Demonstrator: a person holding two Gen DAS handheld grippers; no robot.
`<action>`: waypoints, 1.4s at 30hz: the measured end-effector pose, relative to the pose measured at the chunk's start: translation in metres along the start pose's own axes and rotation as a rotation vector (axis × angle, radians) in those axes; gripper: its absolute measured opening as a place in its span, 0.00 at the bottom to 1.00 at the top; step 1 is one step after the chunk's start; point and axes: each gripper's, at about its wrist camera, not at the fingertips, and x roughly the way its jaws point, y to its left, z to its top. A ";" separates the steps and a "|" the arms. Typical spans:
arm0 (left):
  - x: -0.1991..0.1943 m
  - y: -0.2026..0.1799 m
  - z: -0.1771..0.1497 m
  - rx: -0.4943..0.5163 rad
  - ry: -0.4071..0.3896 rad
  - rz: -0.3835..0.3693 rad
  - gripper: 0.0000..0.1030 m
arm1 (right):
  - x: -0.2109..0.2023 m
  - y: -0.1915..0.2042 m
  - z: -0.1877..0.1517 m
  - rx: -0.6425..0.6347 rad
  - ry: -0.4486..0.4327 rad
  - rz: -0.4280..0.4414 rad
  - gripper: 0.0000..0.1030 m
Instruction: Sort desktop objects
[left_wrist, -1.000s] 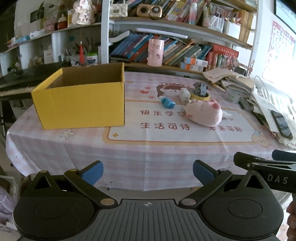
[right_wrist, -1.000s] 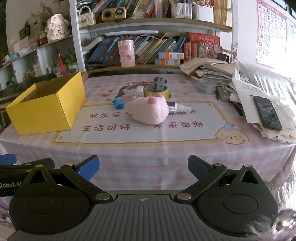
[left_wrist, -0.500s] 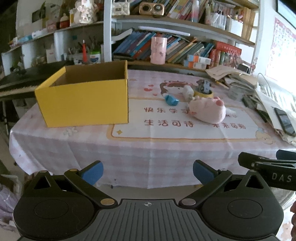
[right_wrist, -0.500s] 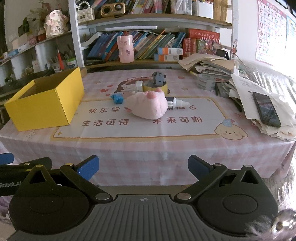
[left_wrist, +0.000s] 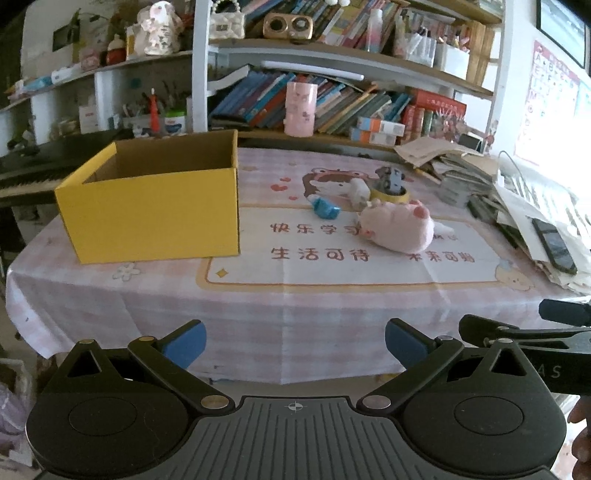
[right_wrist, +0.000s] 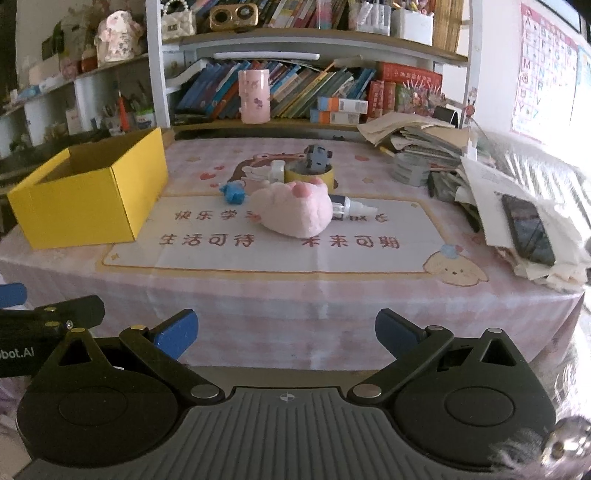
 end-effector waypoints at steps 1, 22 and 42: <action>0.000 0.000 0.000 -0.001 -0.003 -0.004 1.00 | 0.000 -0.001 0.001 0.005 -0.004 0.007 1.00; 0.040 -0.026 0.018 0.030 0.080 -0.007 1.00 | 0.024 -0.042 0.013 0.072 0.012 -0.015 1.00; 0.103 -0.081 0.056 0.048 0.087 -0.080 1.00 | 0.087 -0.096 0.062 0.032 0.041 -0.026 1.00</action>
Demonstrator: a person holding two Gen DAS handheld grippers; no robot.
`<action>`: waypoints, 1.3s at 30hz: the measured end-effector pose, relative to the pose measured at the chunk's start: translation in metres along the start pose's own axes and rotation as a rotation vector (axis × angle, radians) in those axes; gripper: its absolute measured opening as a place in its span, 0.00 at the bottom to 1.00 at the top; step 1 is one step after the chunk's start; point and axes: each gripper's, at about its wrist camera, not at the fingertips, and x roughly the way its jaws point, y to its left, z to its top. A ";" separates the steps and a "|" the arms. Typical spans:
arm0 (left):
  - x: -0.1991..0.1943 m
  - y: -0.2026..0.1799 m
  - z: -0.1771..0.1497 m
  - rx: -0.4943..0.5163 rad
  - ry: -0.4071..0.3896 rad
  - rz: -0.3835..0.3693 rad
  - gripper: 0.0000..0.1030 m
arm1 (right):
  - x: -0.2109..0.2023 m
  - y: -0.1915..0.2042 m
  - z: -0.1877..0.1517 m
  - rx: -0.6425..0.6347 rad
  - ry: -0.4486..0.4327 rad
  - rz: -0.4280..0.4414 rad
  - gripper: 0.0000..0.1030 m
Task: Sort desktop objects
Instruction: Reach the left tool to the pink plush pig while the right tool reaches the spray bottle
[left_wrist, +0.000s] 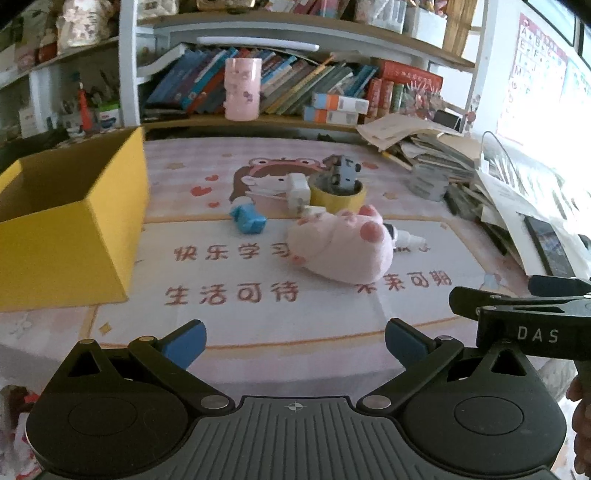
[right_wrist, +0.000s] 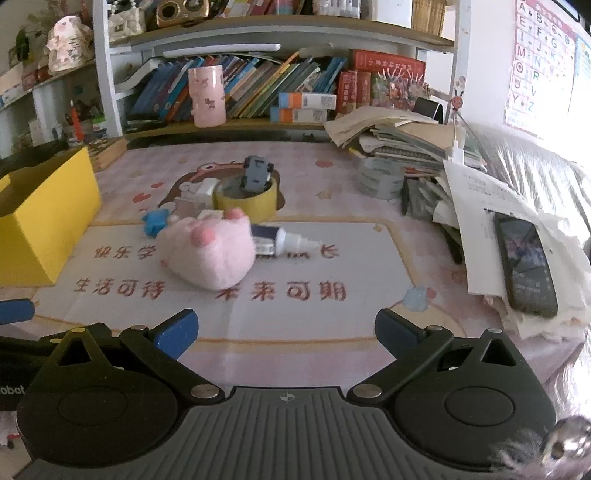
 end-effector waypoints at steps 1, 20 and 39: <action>0.004 -0.003 0.003 0.001 0.003 -0.001 1.00 | 0.003 -0.004 0.002 0.004 0.002 0.001 1.00; 0.085 -0.065 0.054 0.017 0.065 0.026 1.00 | 0.065 -0.090 0.047 0.060 0.024 0.029 1.00; 0.139 -0.072 0.067 0.076 0.061 0.206 0.94 | 0.118 -0.096 0.069 -0.028 0.103 0.174 1.00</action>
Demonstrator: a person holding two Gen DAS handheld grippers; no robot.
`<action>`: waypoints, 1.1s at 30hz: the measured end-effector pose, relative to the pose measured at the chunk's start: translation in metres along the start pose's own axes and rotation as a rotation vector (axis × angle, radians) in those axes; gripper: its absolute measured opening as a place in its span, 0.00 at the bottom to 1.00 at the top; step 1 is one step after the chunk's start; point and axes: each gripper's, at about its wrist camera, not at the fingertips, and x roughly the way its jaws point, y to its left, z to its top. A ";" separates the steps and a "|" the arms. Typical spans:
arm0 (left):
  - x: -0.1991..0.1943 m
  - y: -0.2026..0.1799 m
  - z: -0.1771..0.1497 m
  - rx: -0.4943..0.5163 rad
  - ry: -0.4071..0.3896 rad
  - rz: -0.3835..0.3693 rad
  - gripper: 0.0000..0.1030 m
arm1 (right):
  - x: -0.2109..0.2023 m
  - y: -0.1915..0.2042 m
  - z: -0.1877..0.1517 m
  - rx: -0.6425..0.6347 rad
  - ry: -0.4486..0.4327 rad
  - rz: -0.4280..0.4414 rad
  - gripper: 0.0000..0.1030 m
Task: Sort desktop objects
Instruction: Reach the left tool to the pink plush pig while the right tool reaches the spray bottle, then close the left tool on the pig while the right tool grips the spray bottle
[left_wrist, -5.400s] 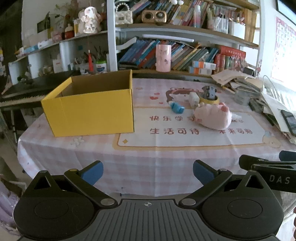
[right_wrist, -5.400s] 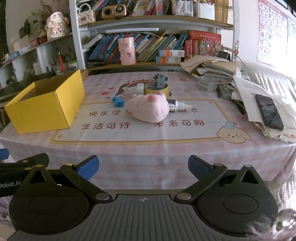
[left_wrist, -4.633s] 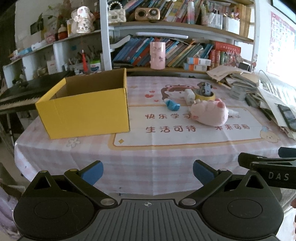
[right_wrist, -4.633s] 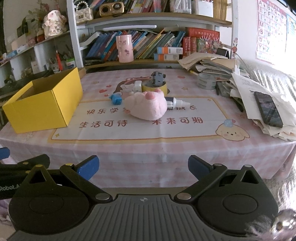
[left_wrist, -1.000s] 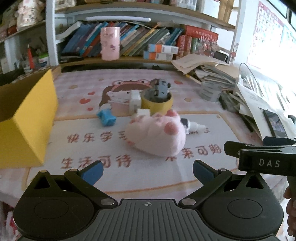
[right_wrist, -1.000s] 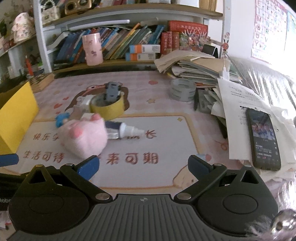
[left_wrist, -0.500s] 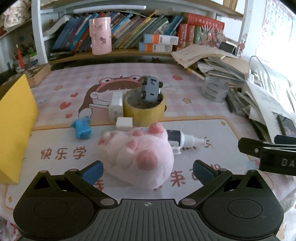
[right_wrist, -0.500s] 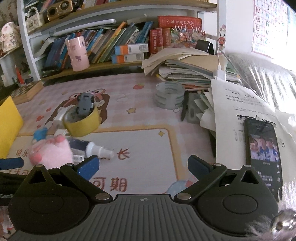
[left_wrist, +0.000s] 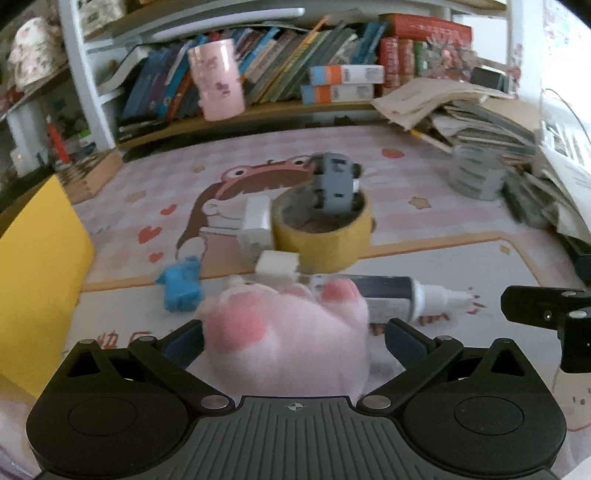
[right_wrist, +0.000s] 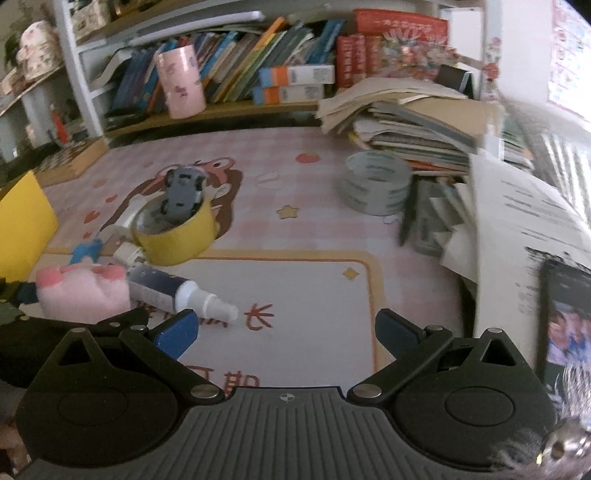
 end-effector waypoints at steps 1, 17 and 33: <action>0.000 0.006 -0.001 -0.025 0.002 0.009 0.85 | 0.003 0.003 0.002 -0.012 0.004 0.016 1.00; -0.062 0.069 -0.011 -0.320 -0.030 -0.066 0.70 | 0.063 0.080 0.026 -0.532 0.047 0.290 0.83; -0.078 0.073 -0.016 -0.396 -0.049 -0.129 0.71 | 0.078 0.062 0.014 -0.452 0.104 0.299 0.29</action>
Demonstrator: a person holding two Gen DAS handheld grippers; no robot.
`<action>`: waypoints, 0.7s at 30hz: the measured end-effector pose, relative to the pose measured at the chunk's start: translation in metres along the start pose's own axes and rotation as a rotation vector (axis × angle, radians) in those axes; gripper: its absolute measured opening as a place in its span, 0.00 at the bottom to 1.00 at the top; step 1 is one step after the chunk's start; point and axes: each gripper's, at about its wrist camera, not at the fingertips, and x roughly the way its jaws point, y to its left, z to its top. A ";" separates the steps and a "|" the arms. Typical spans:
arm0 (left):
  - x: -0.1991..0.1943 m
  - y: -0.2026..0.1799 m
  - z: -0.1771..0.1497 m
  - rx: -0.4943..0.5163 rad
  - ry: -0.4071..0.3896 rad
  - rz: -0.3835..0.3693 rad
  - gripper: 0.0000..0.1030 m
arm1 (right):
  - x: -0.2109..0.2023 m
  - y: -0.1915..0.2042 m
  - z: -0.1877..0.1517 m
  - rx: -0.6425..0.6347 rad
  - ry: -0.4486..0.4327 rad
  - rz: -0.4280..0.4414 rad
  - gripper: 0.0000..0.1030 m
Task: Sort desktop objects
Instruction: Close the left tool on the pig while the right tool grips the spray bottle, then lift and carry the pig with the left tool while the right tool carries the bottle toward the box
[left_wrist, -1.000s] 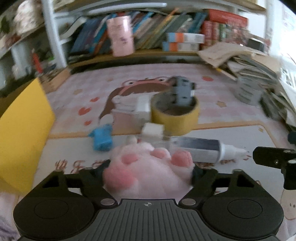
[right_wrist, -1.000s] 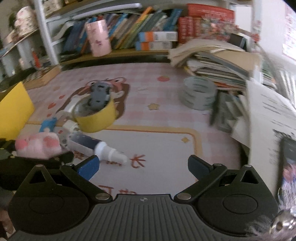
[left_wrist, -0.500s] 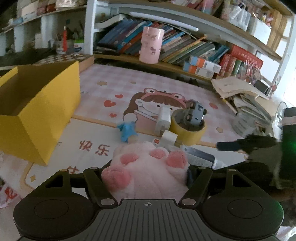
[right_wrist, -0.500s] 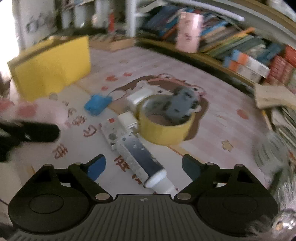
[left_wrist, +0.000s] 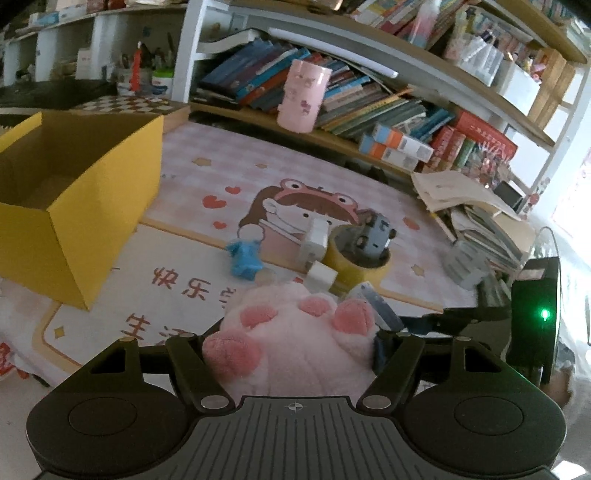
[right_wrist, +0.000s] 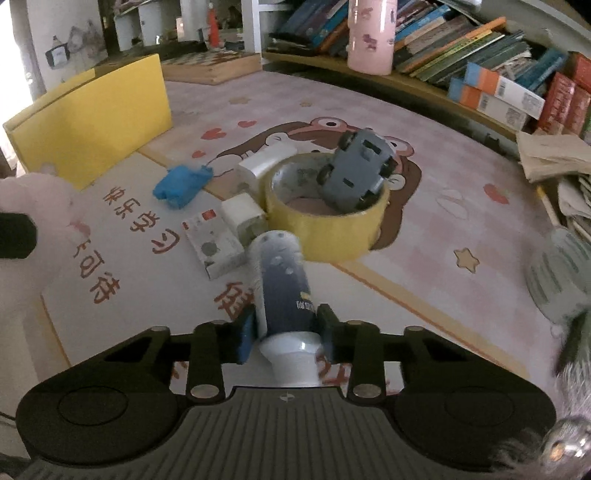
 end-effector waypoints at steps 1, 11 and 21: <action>0.000 -0.001 0.000 0.003 0.000 -0.004 0.71 | -0.003 0.000 -0.003 0.011 -0.001 -0.008 0.29; -0.007 -0.008 -0.002 0.031 -0.006 -0.031 0.71 | -0.037 -0.011 -0.023 0.262 -0.030 -0.007 0.29; -0.021 0.005 -0.004 0.026 -0.038 -0.094 0.71 | -0.077 0.018 -0.013 0.298 -0.107 0.017 0.29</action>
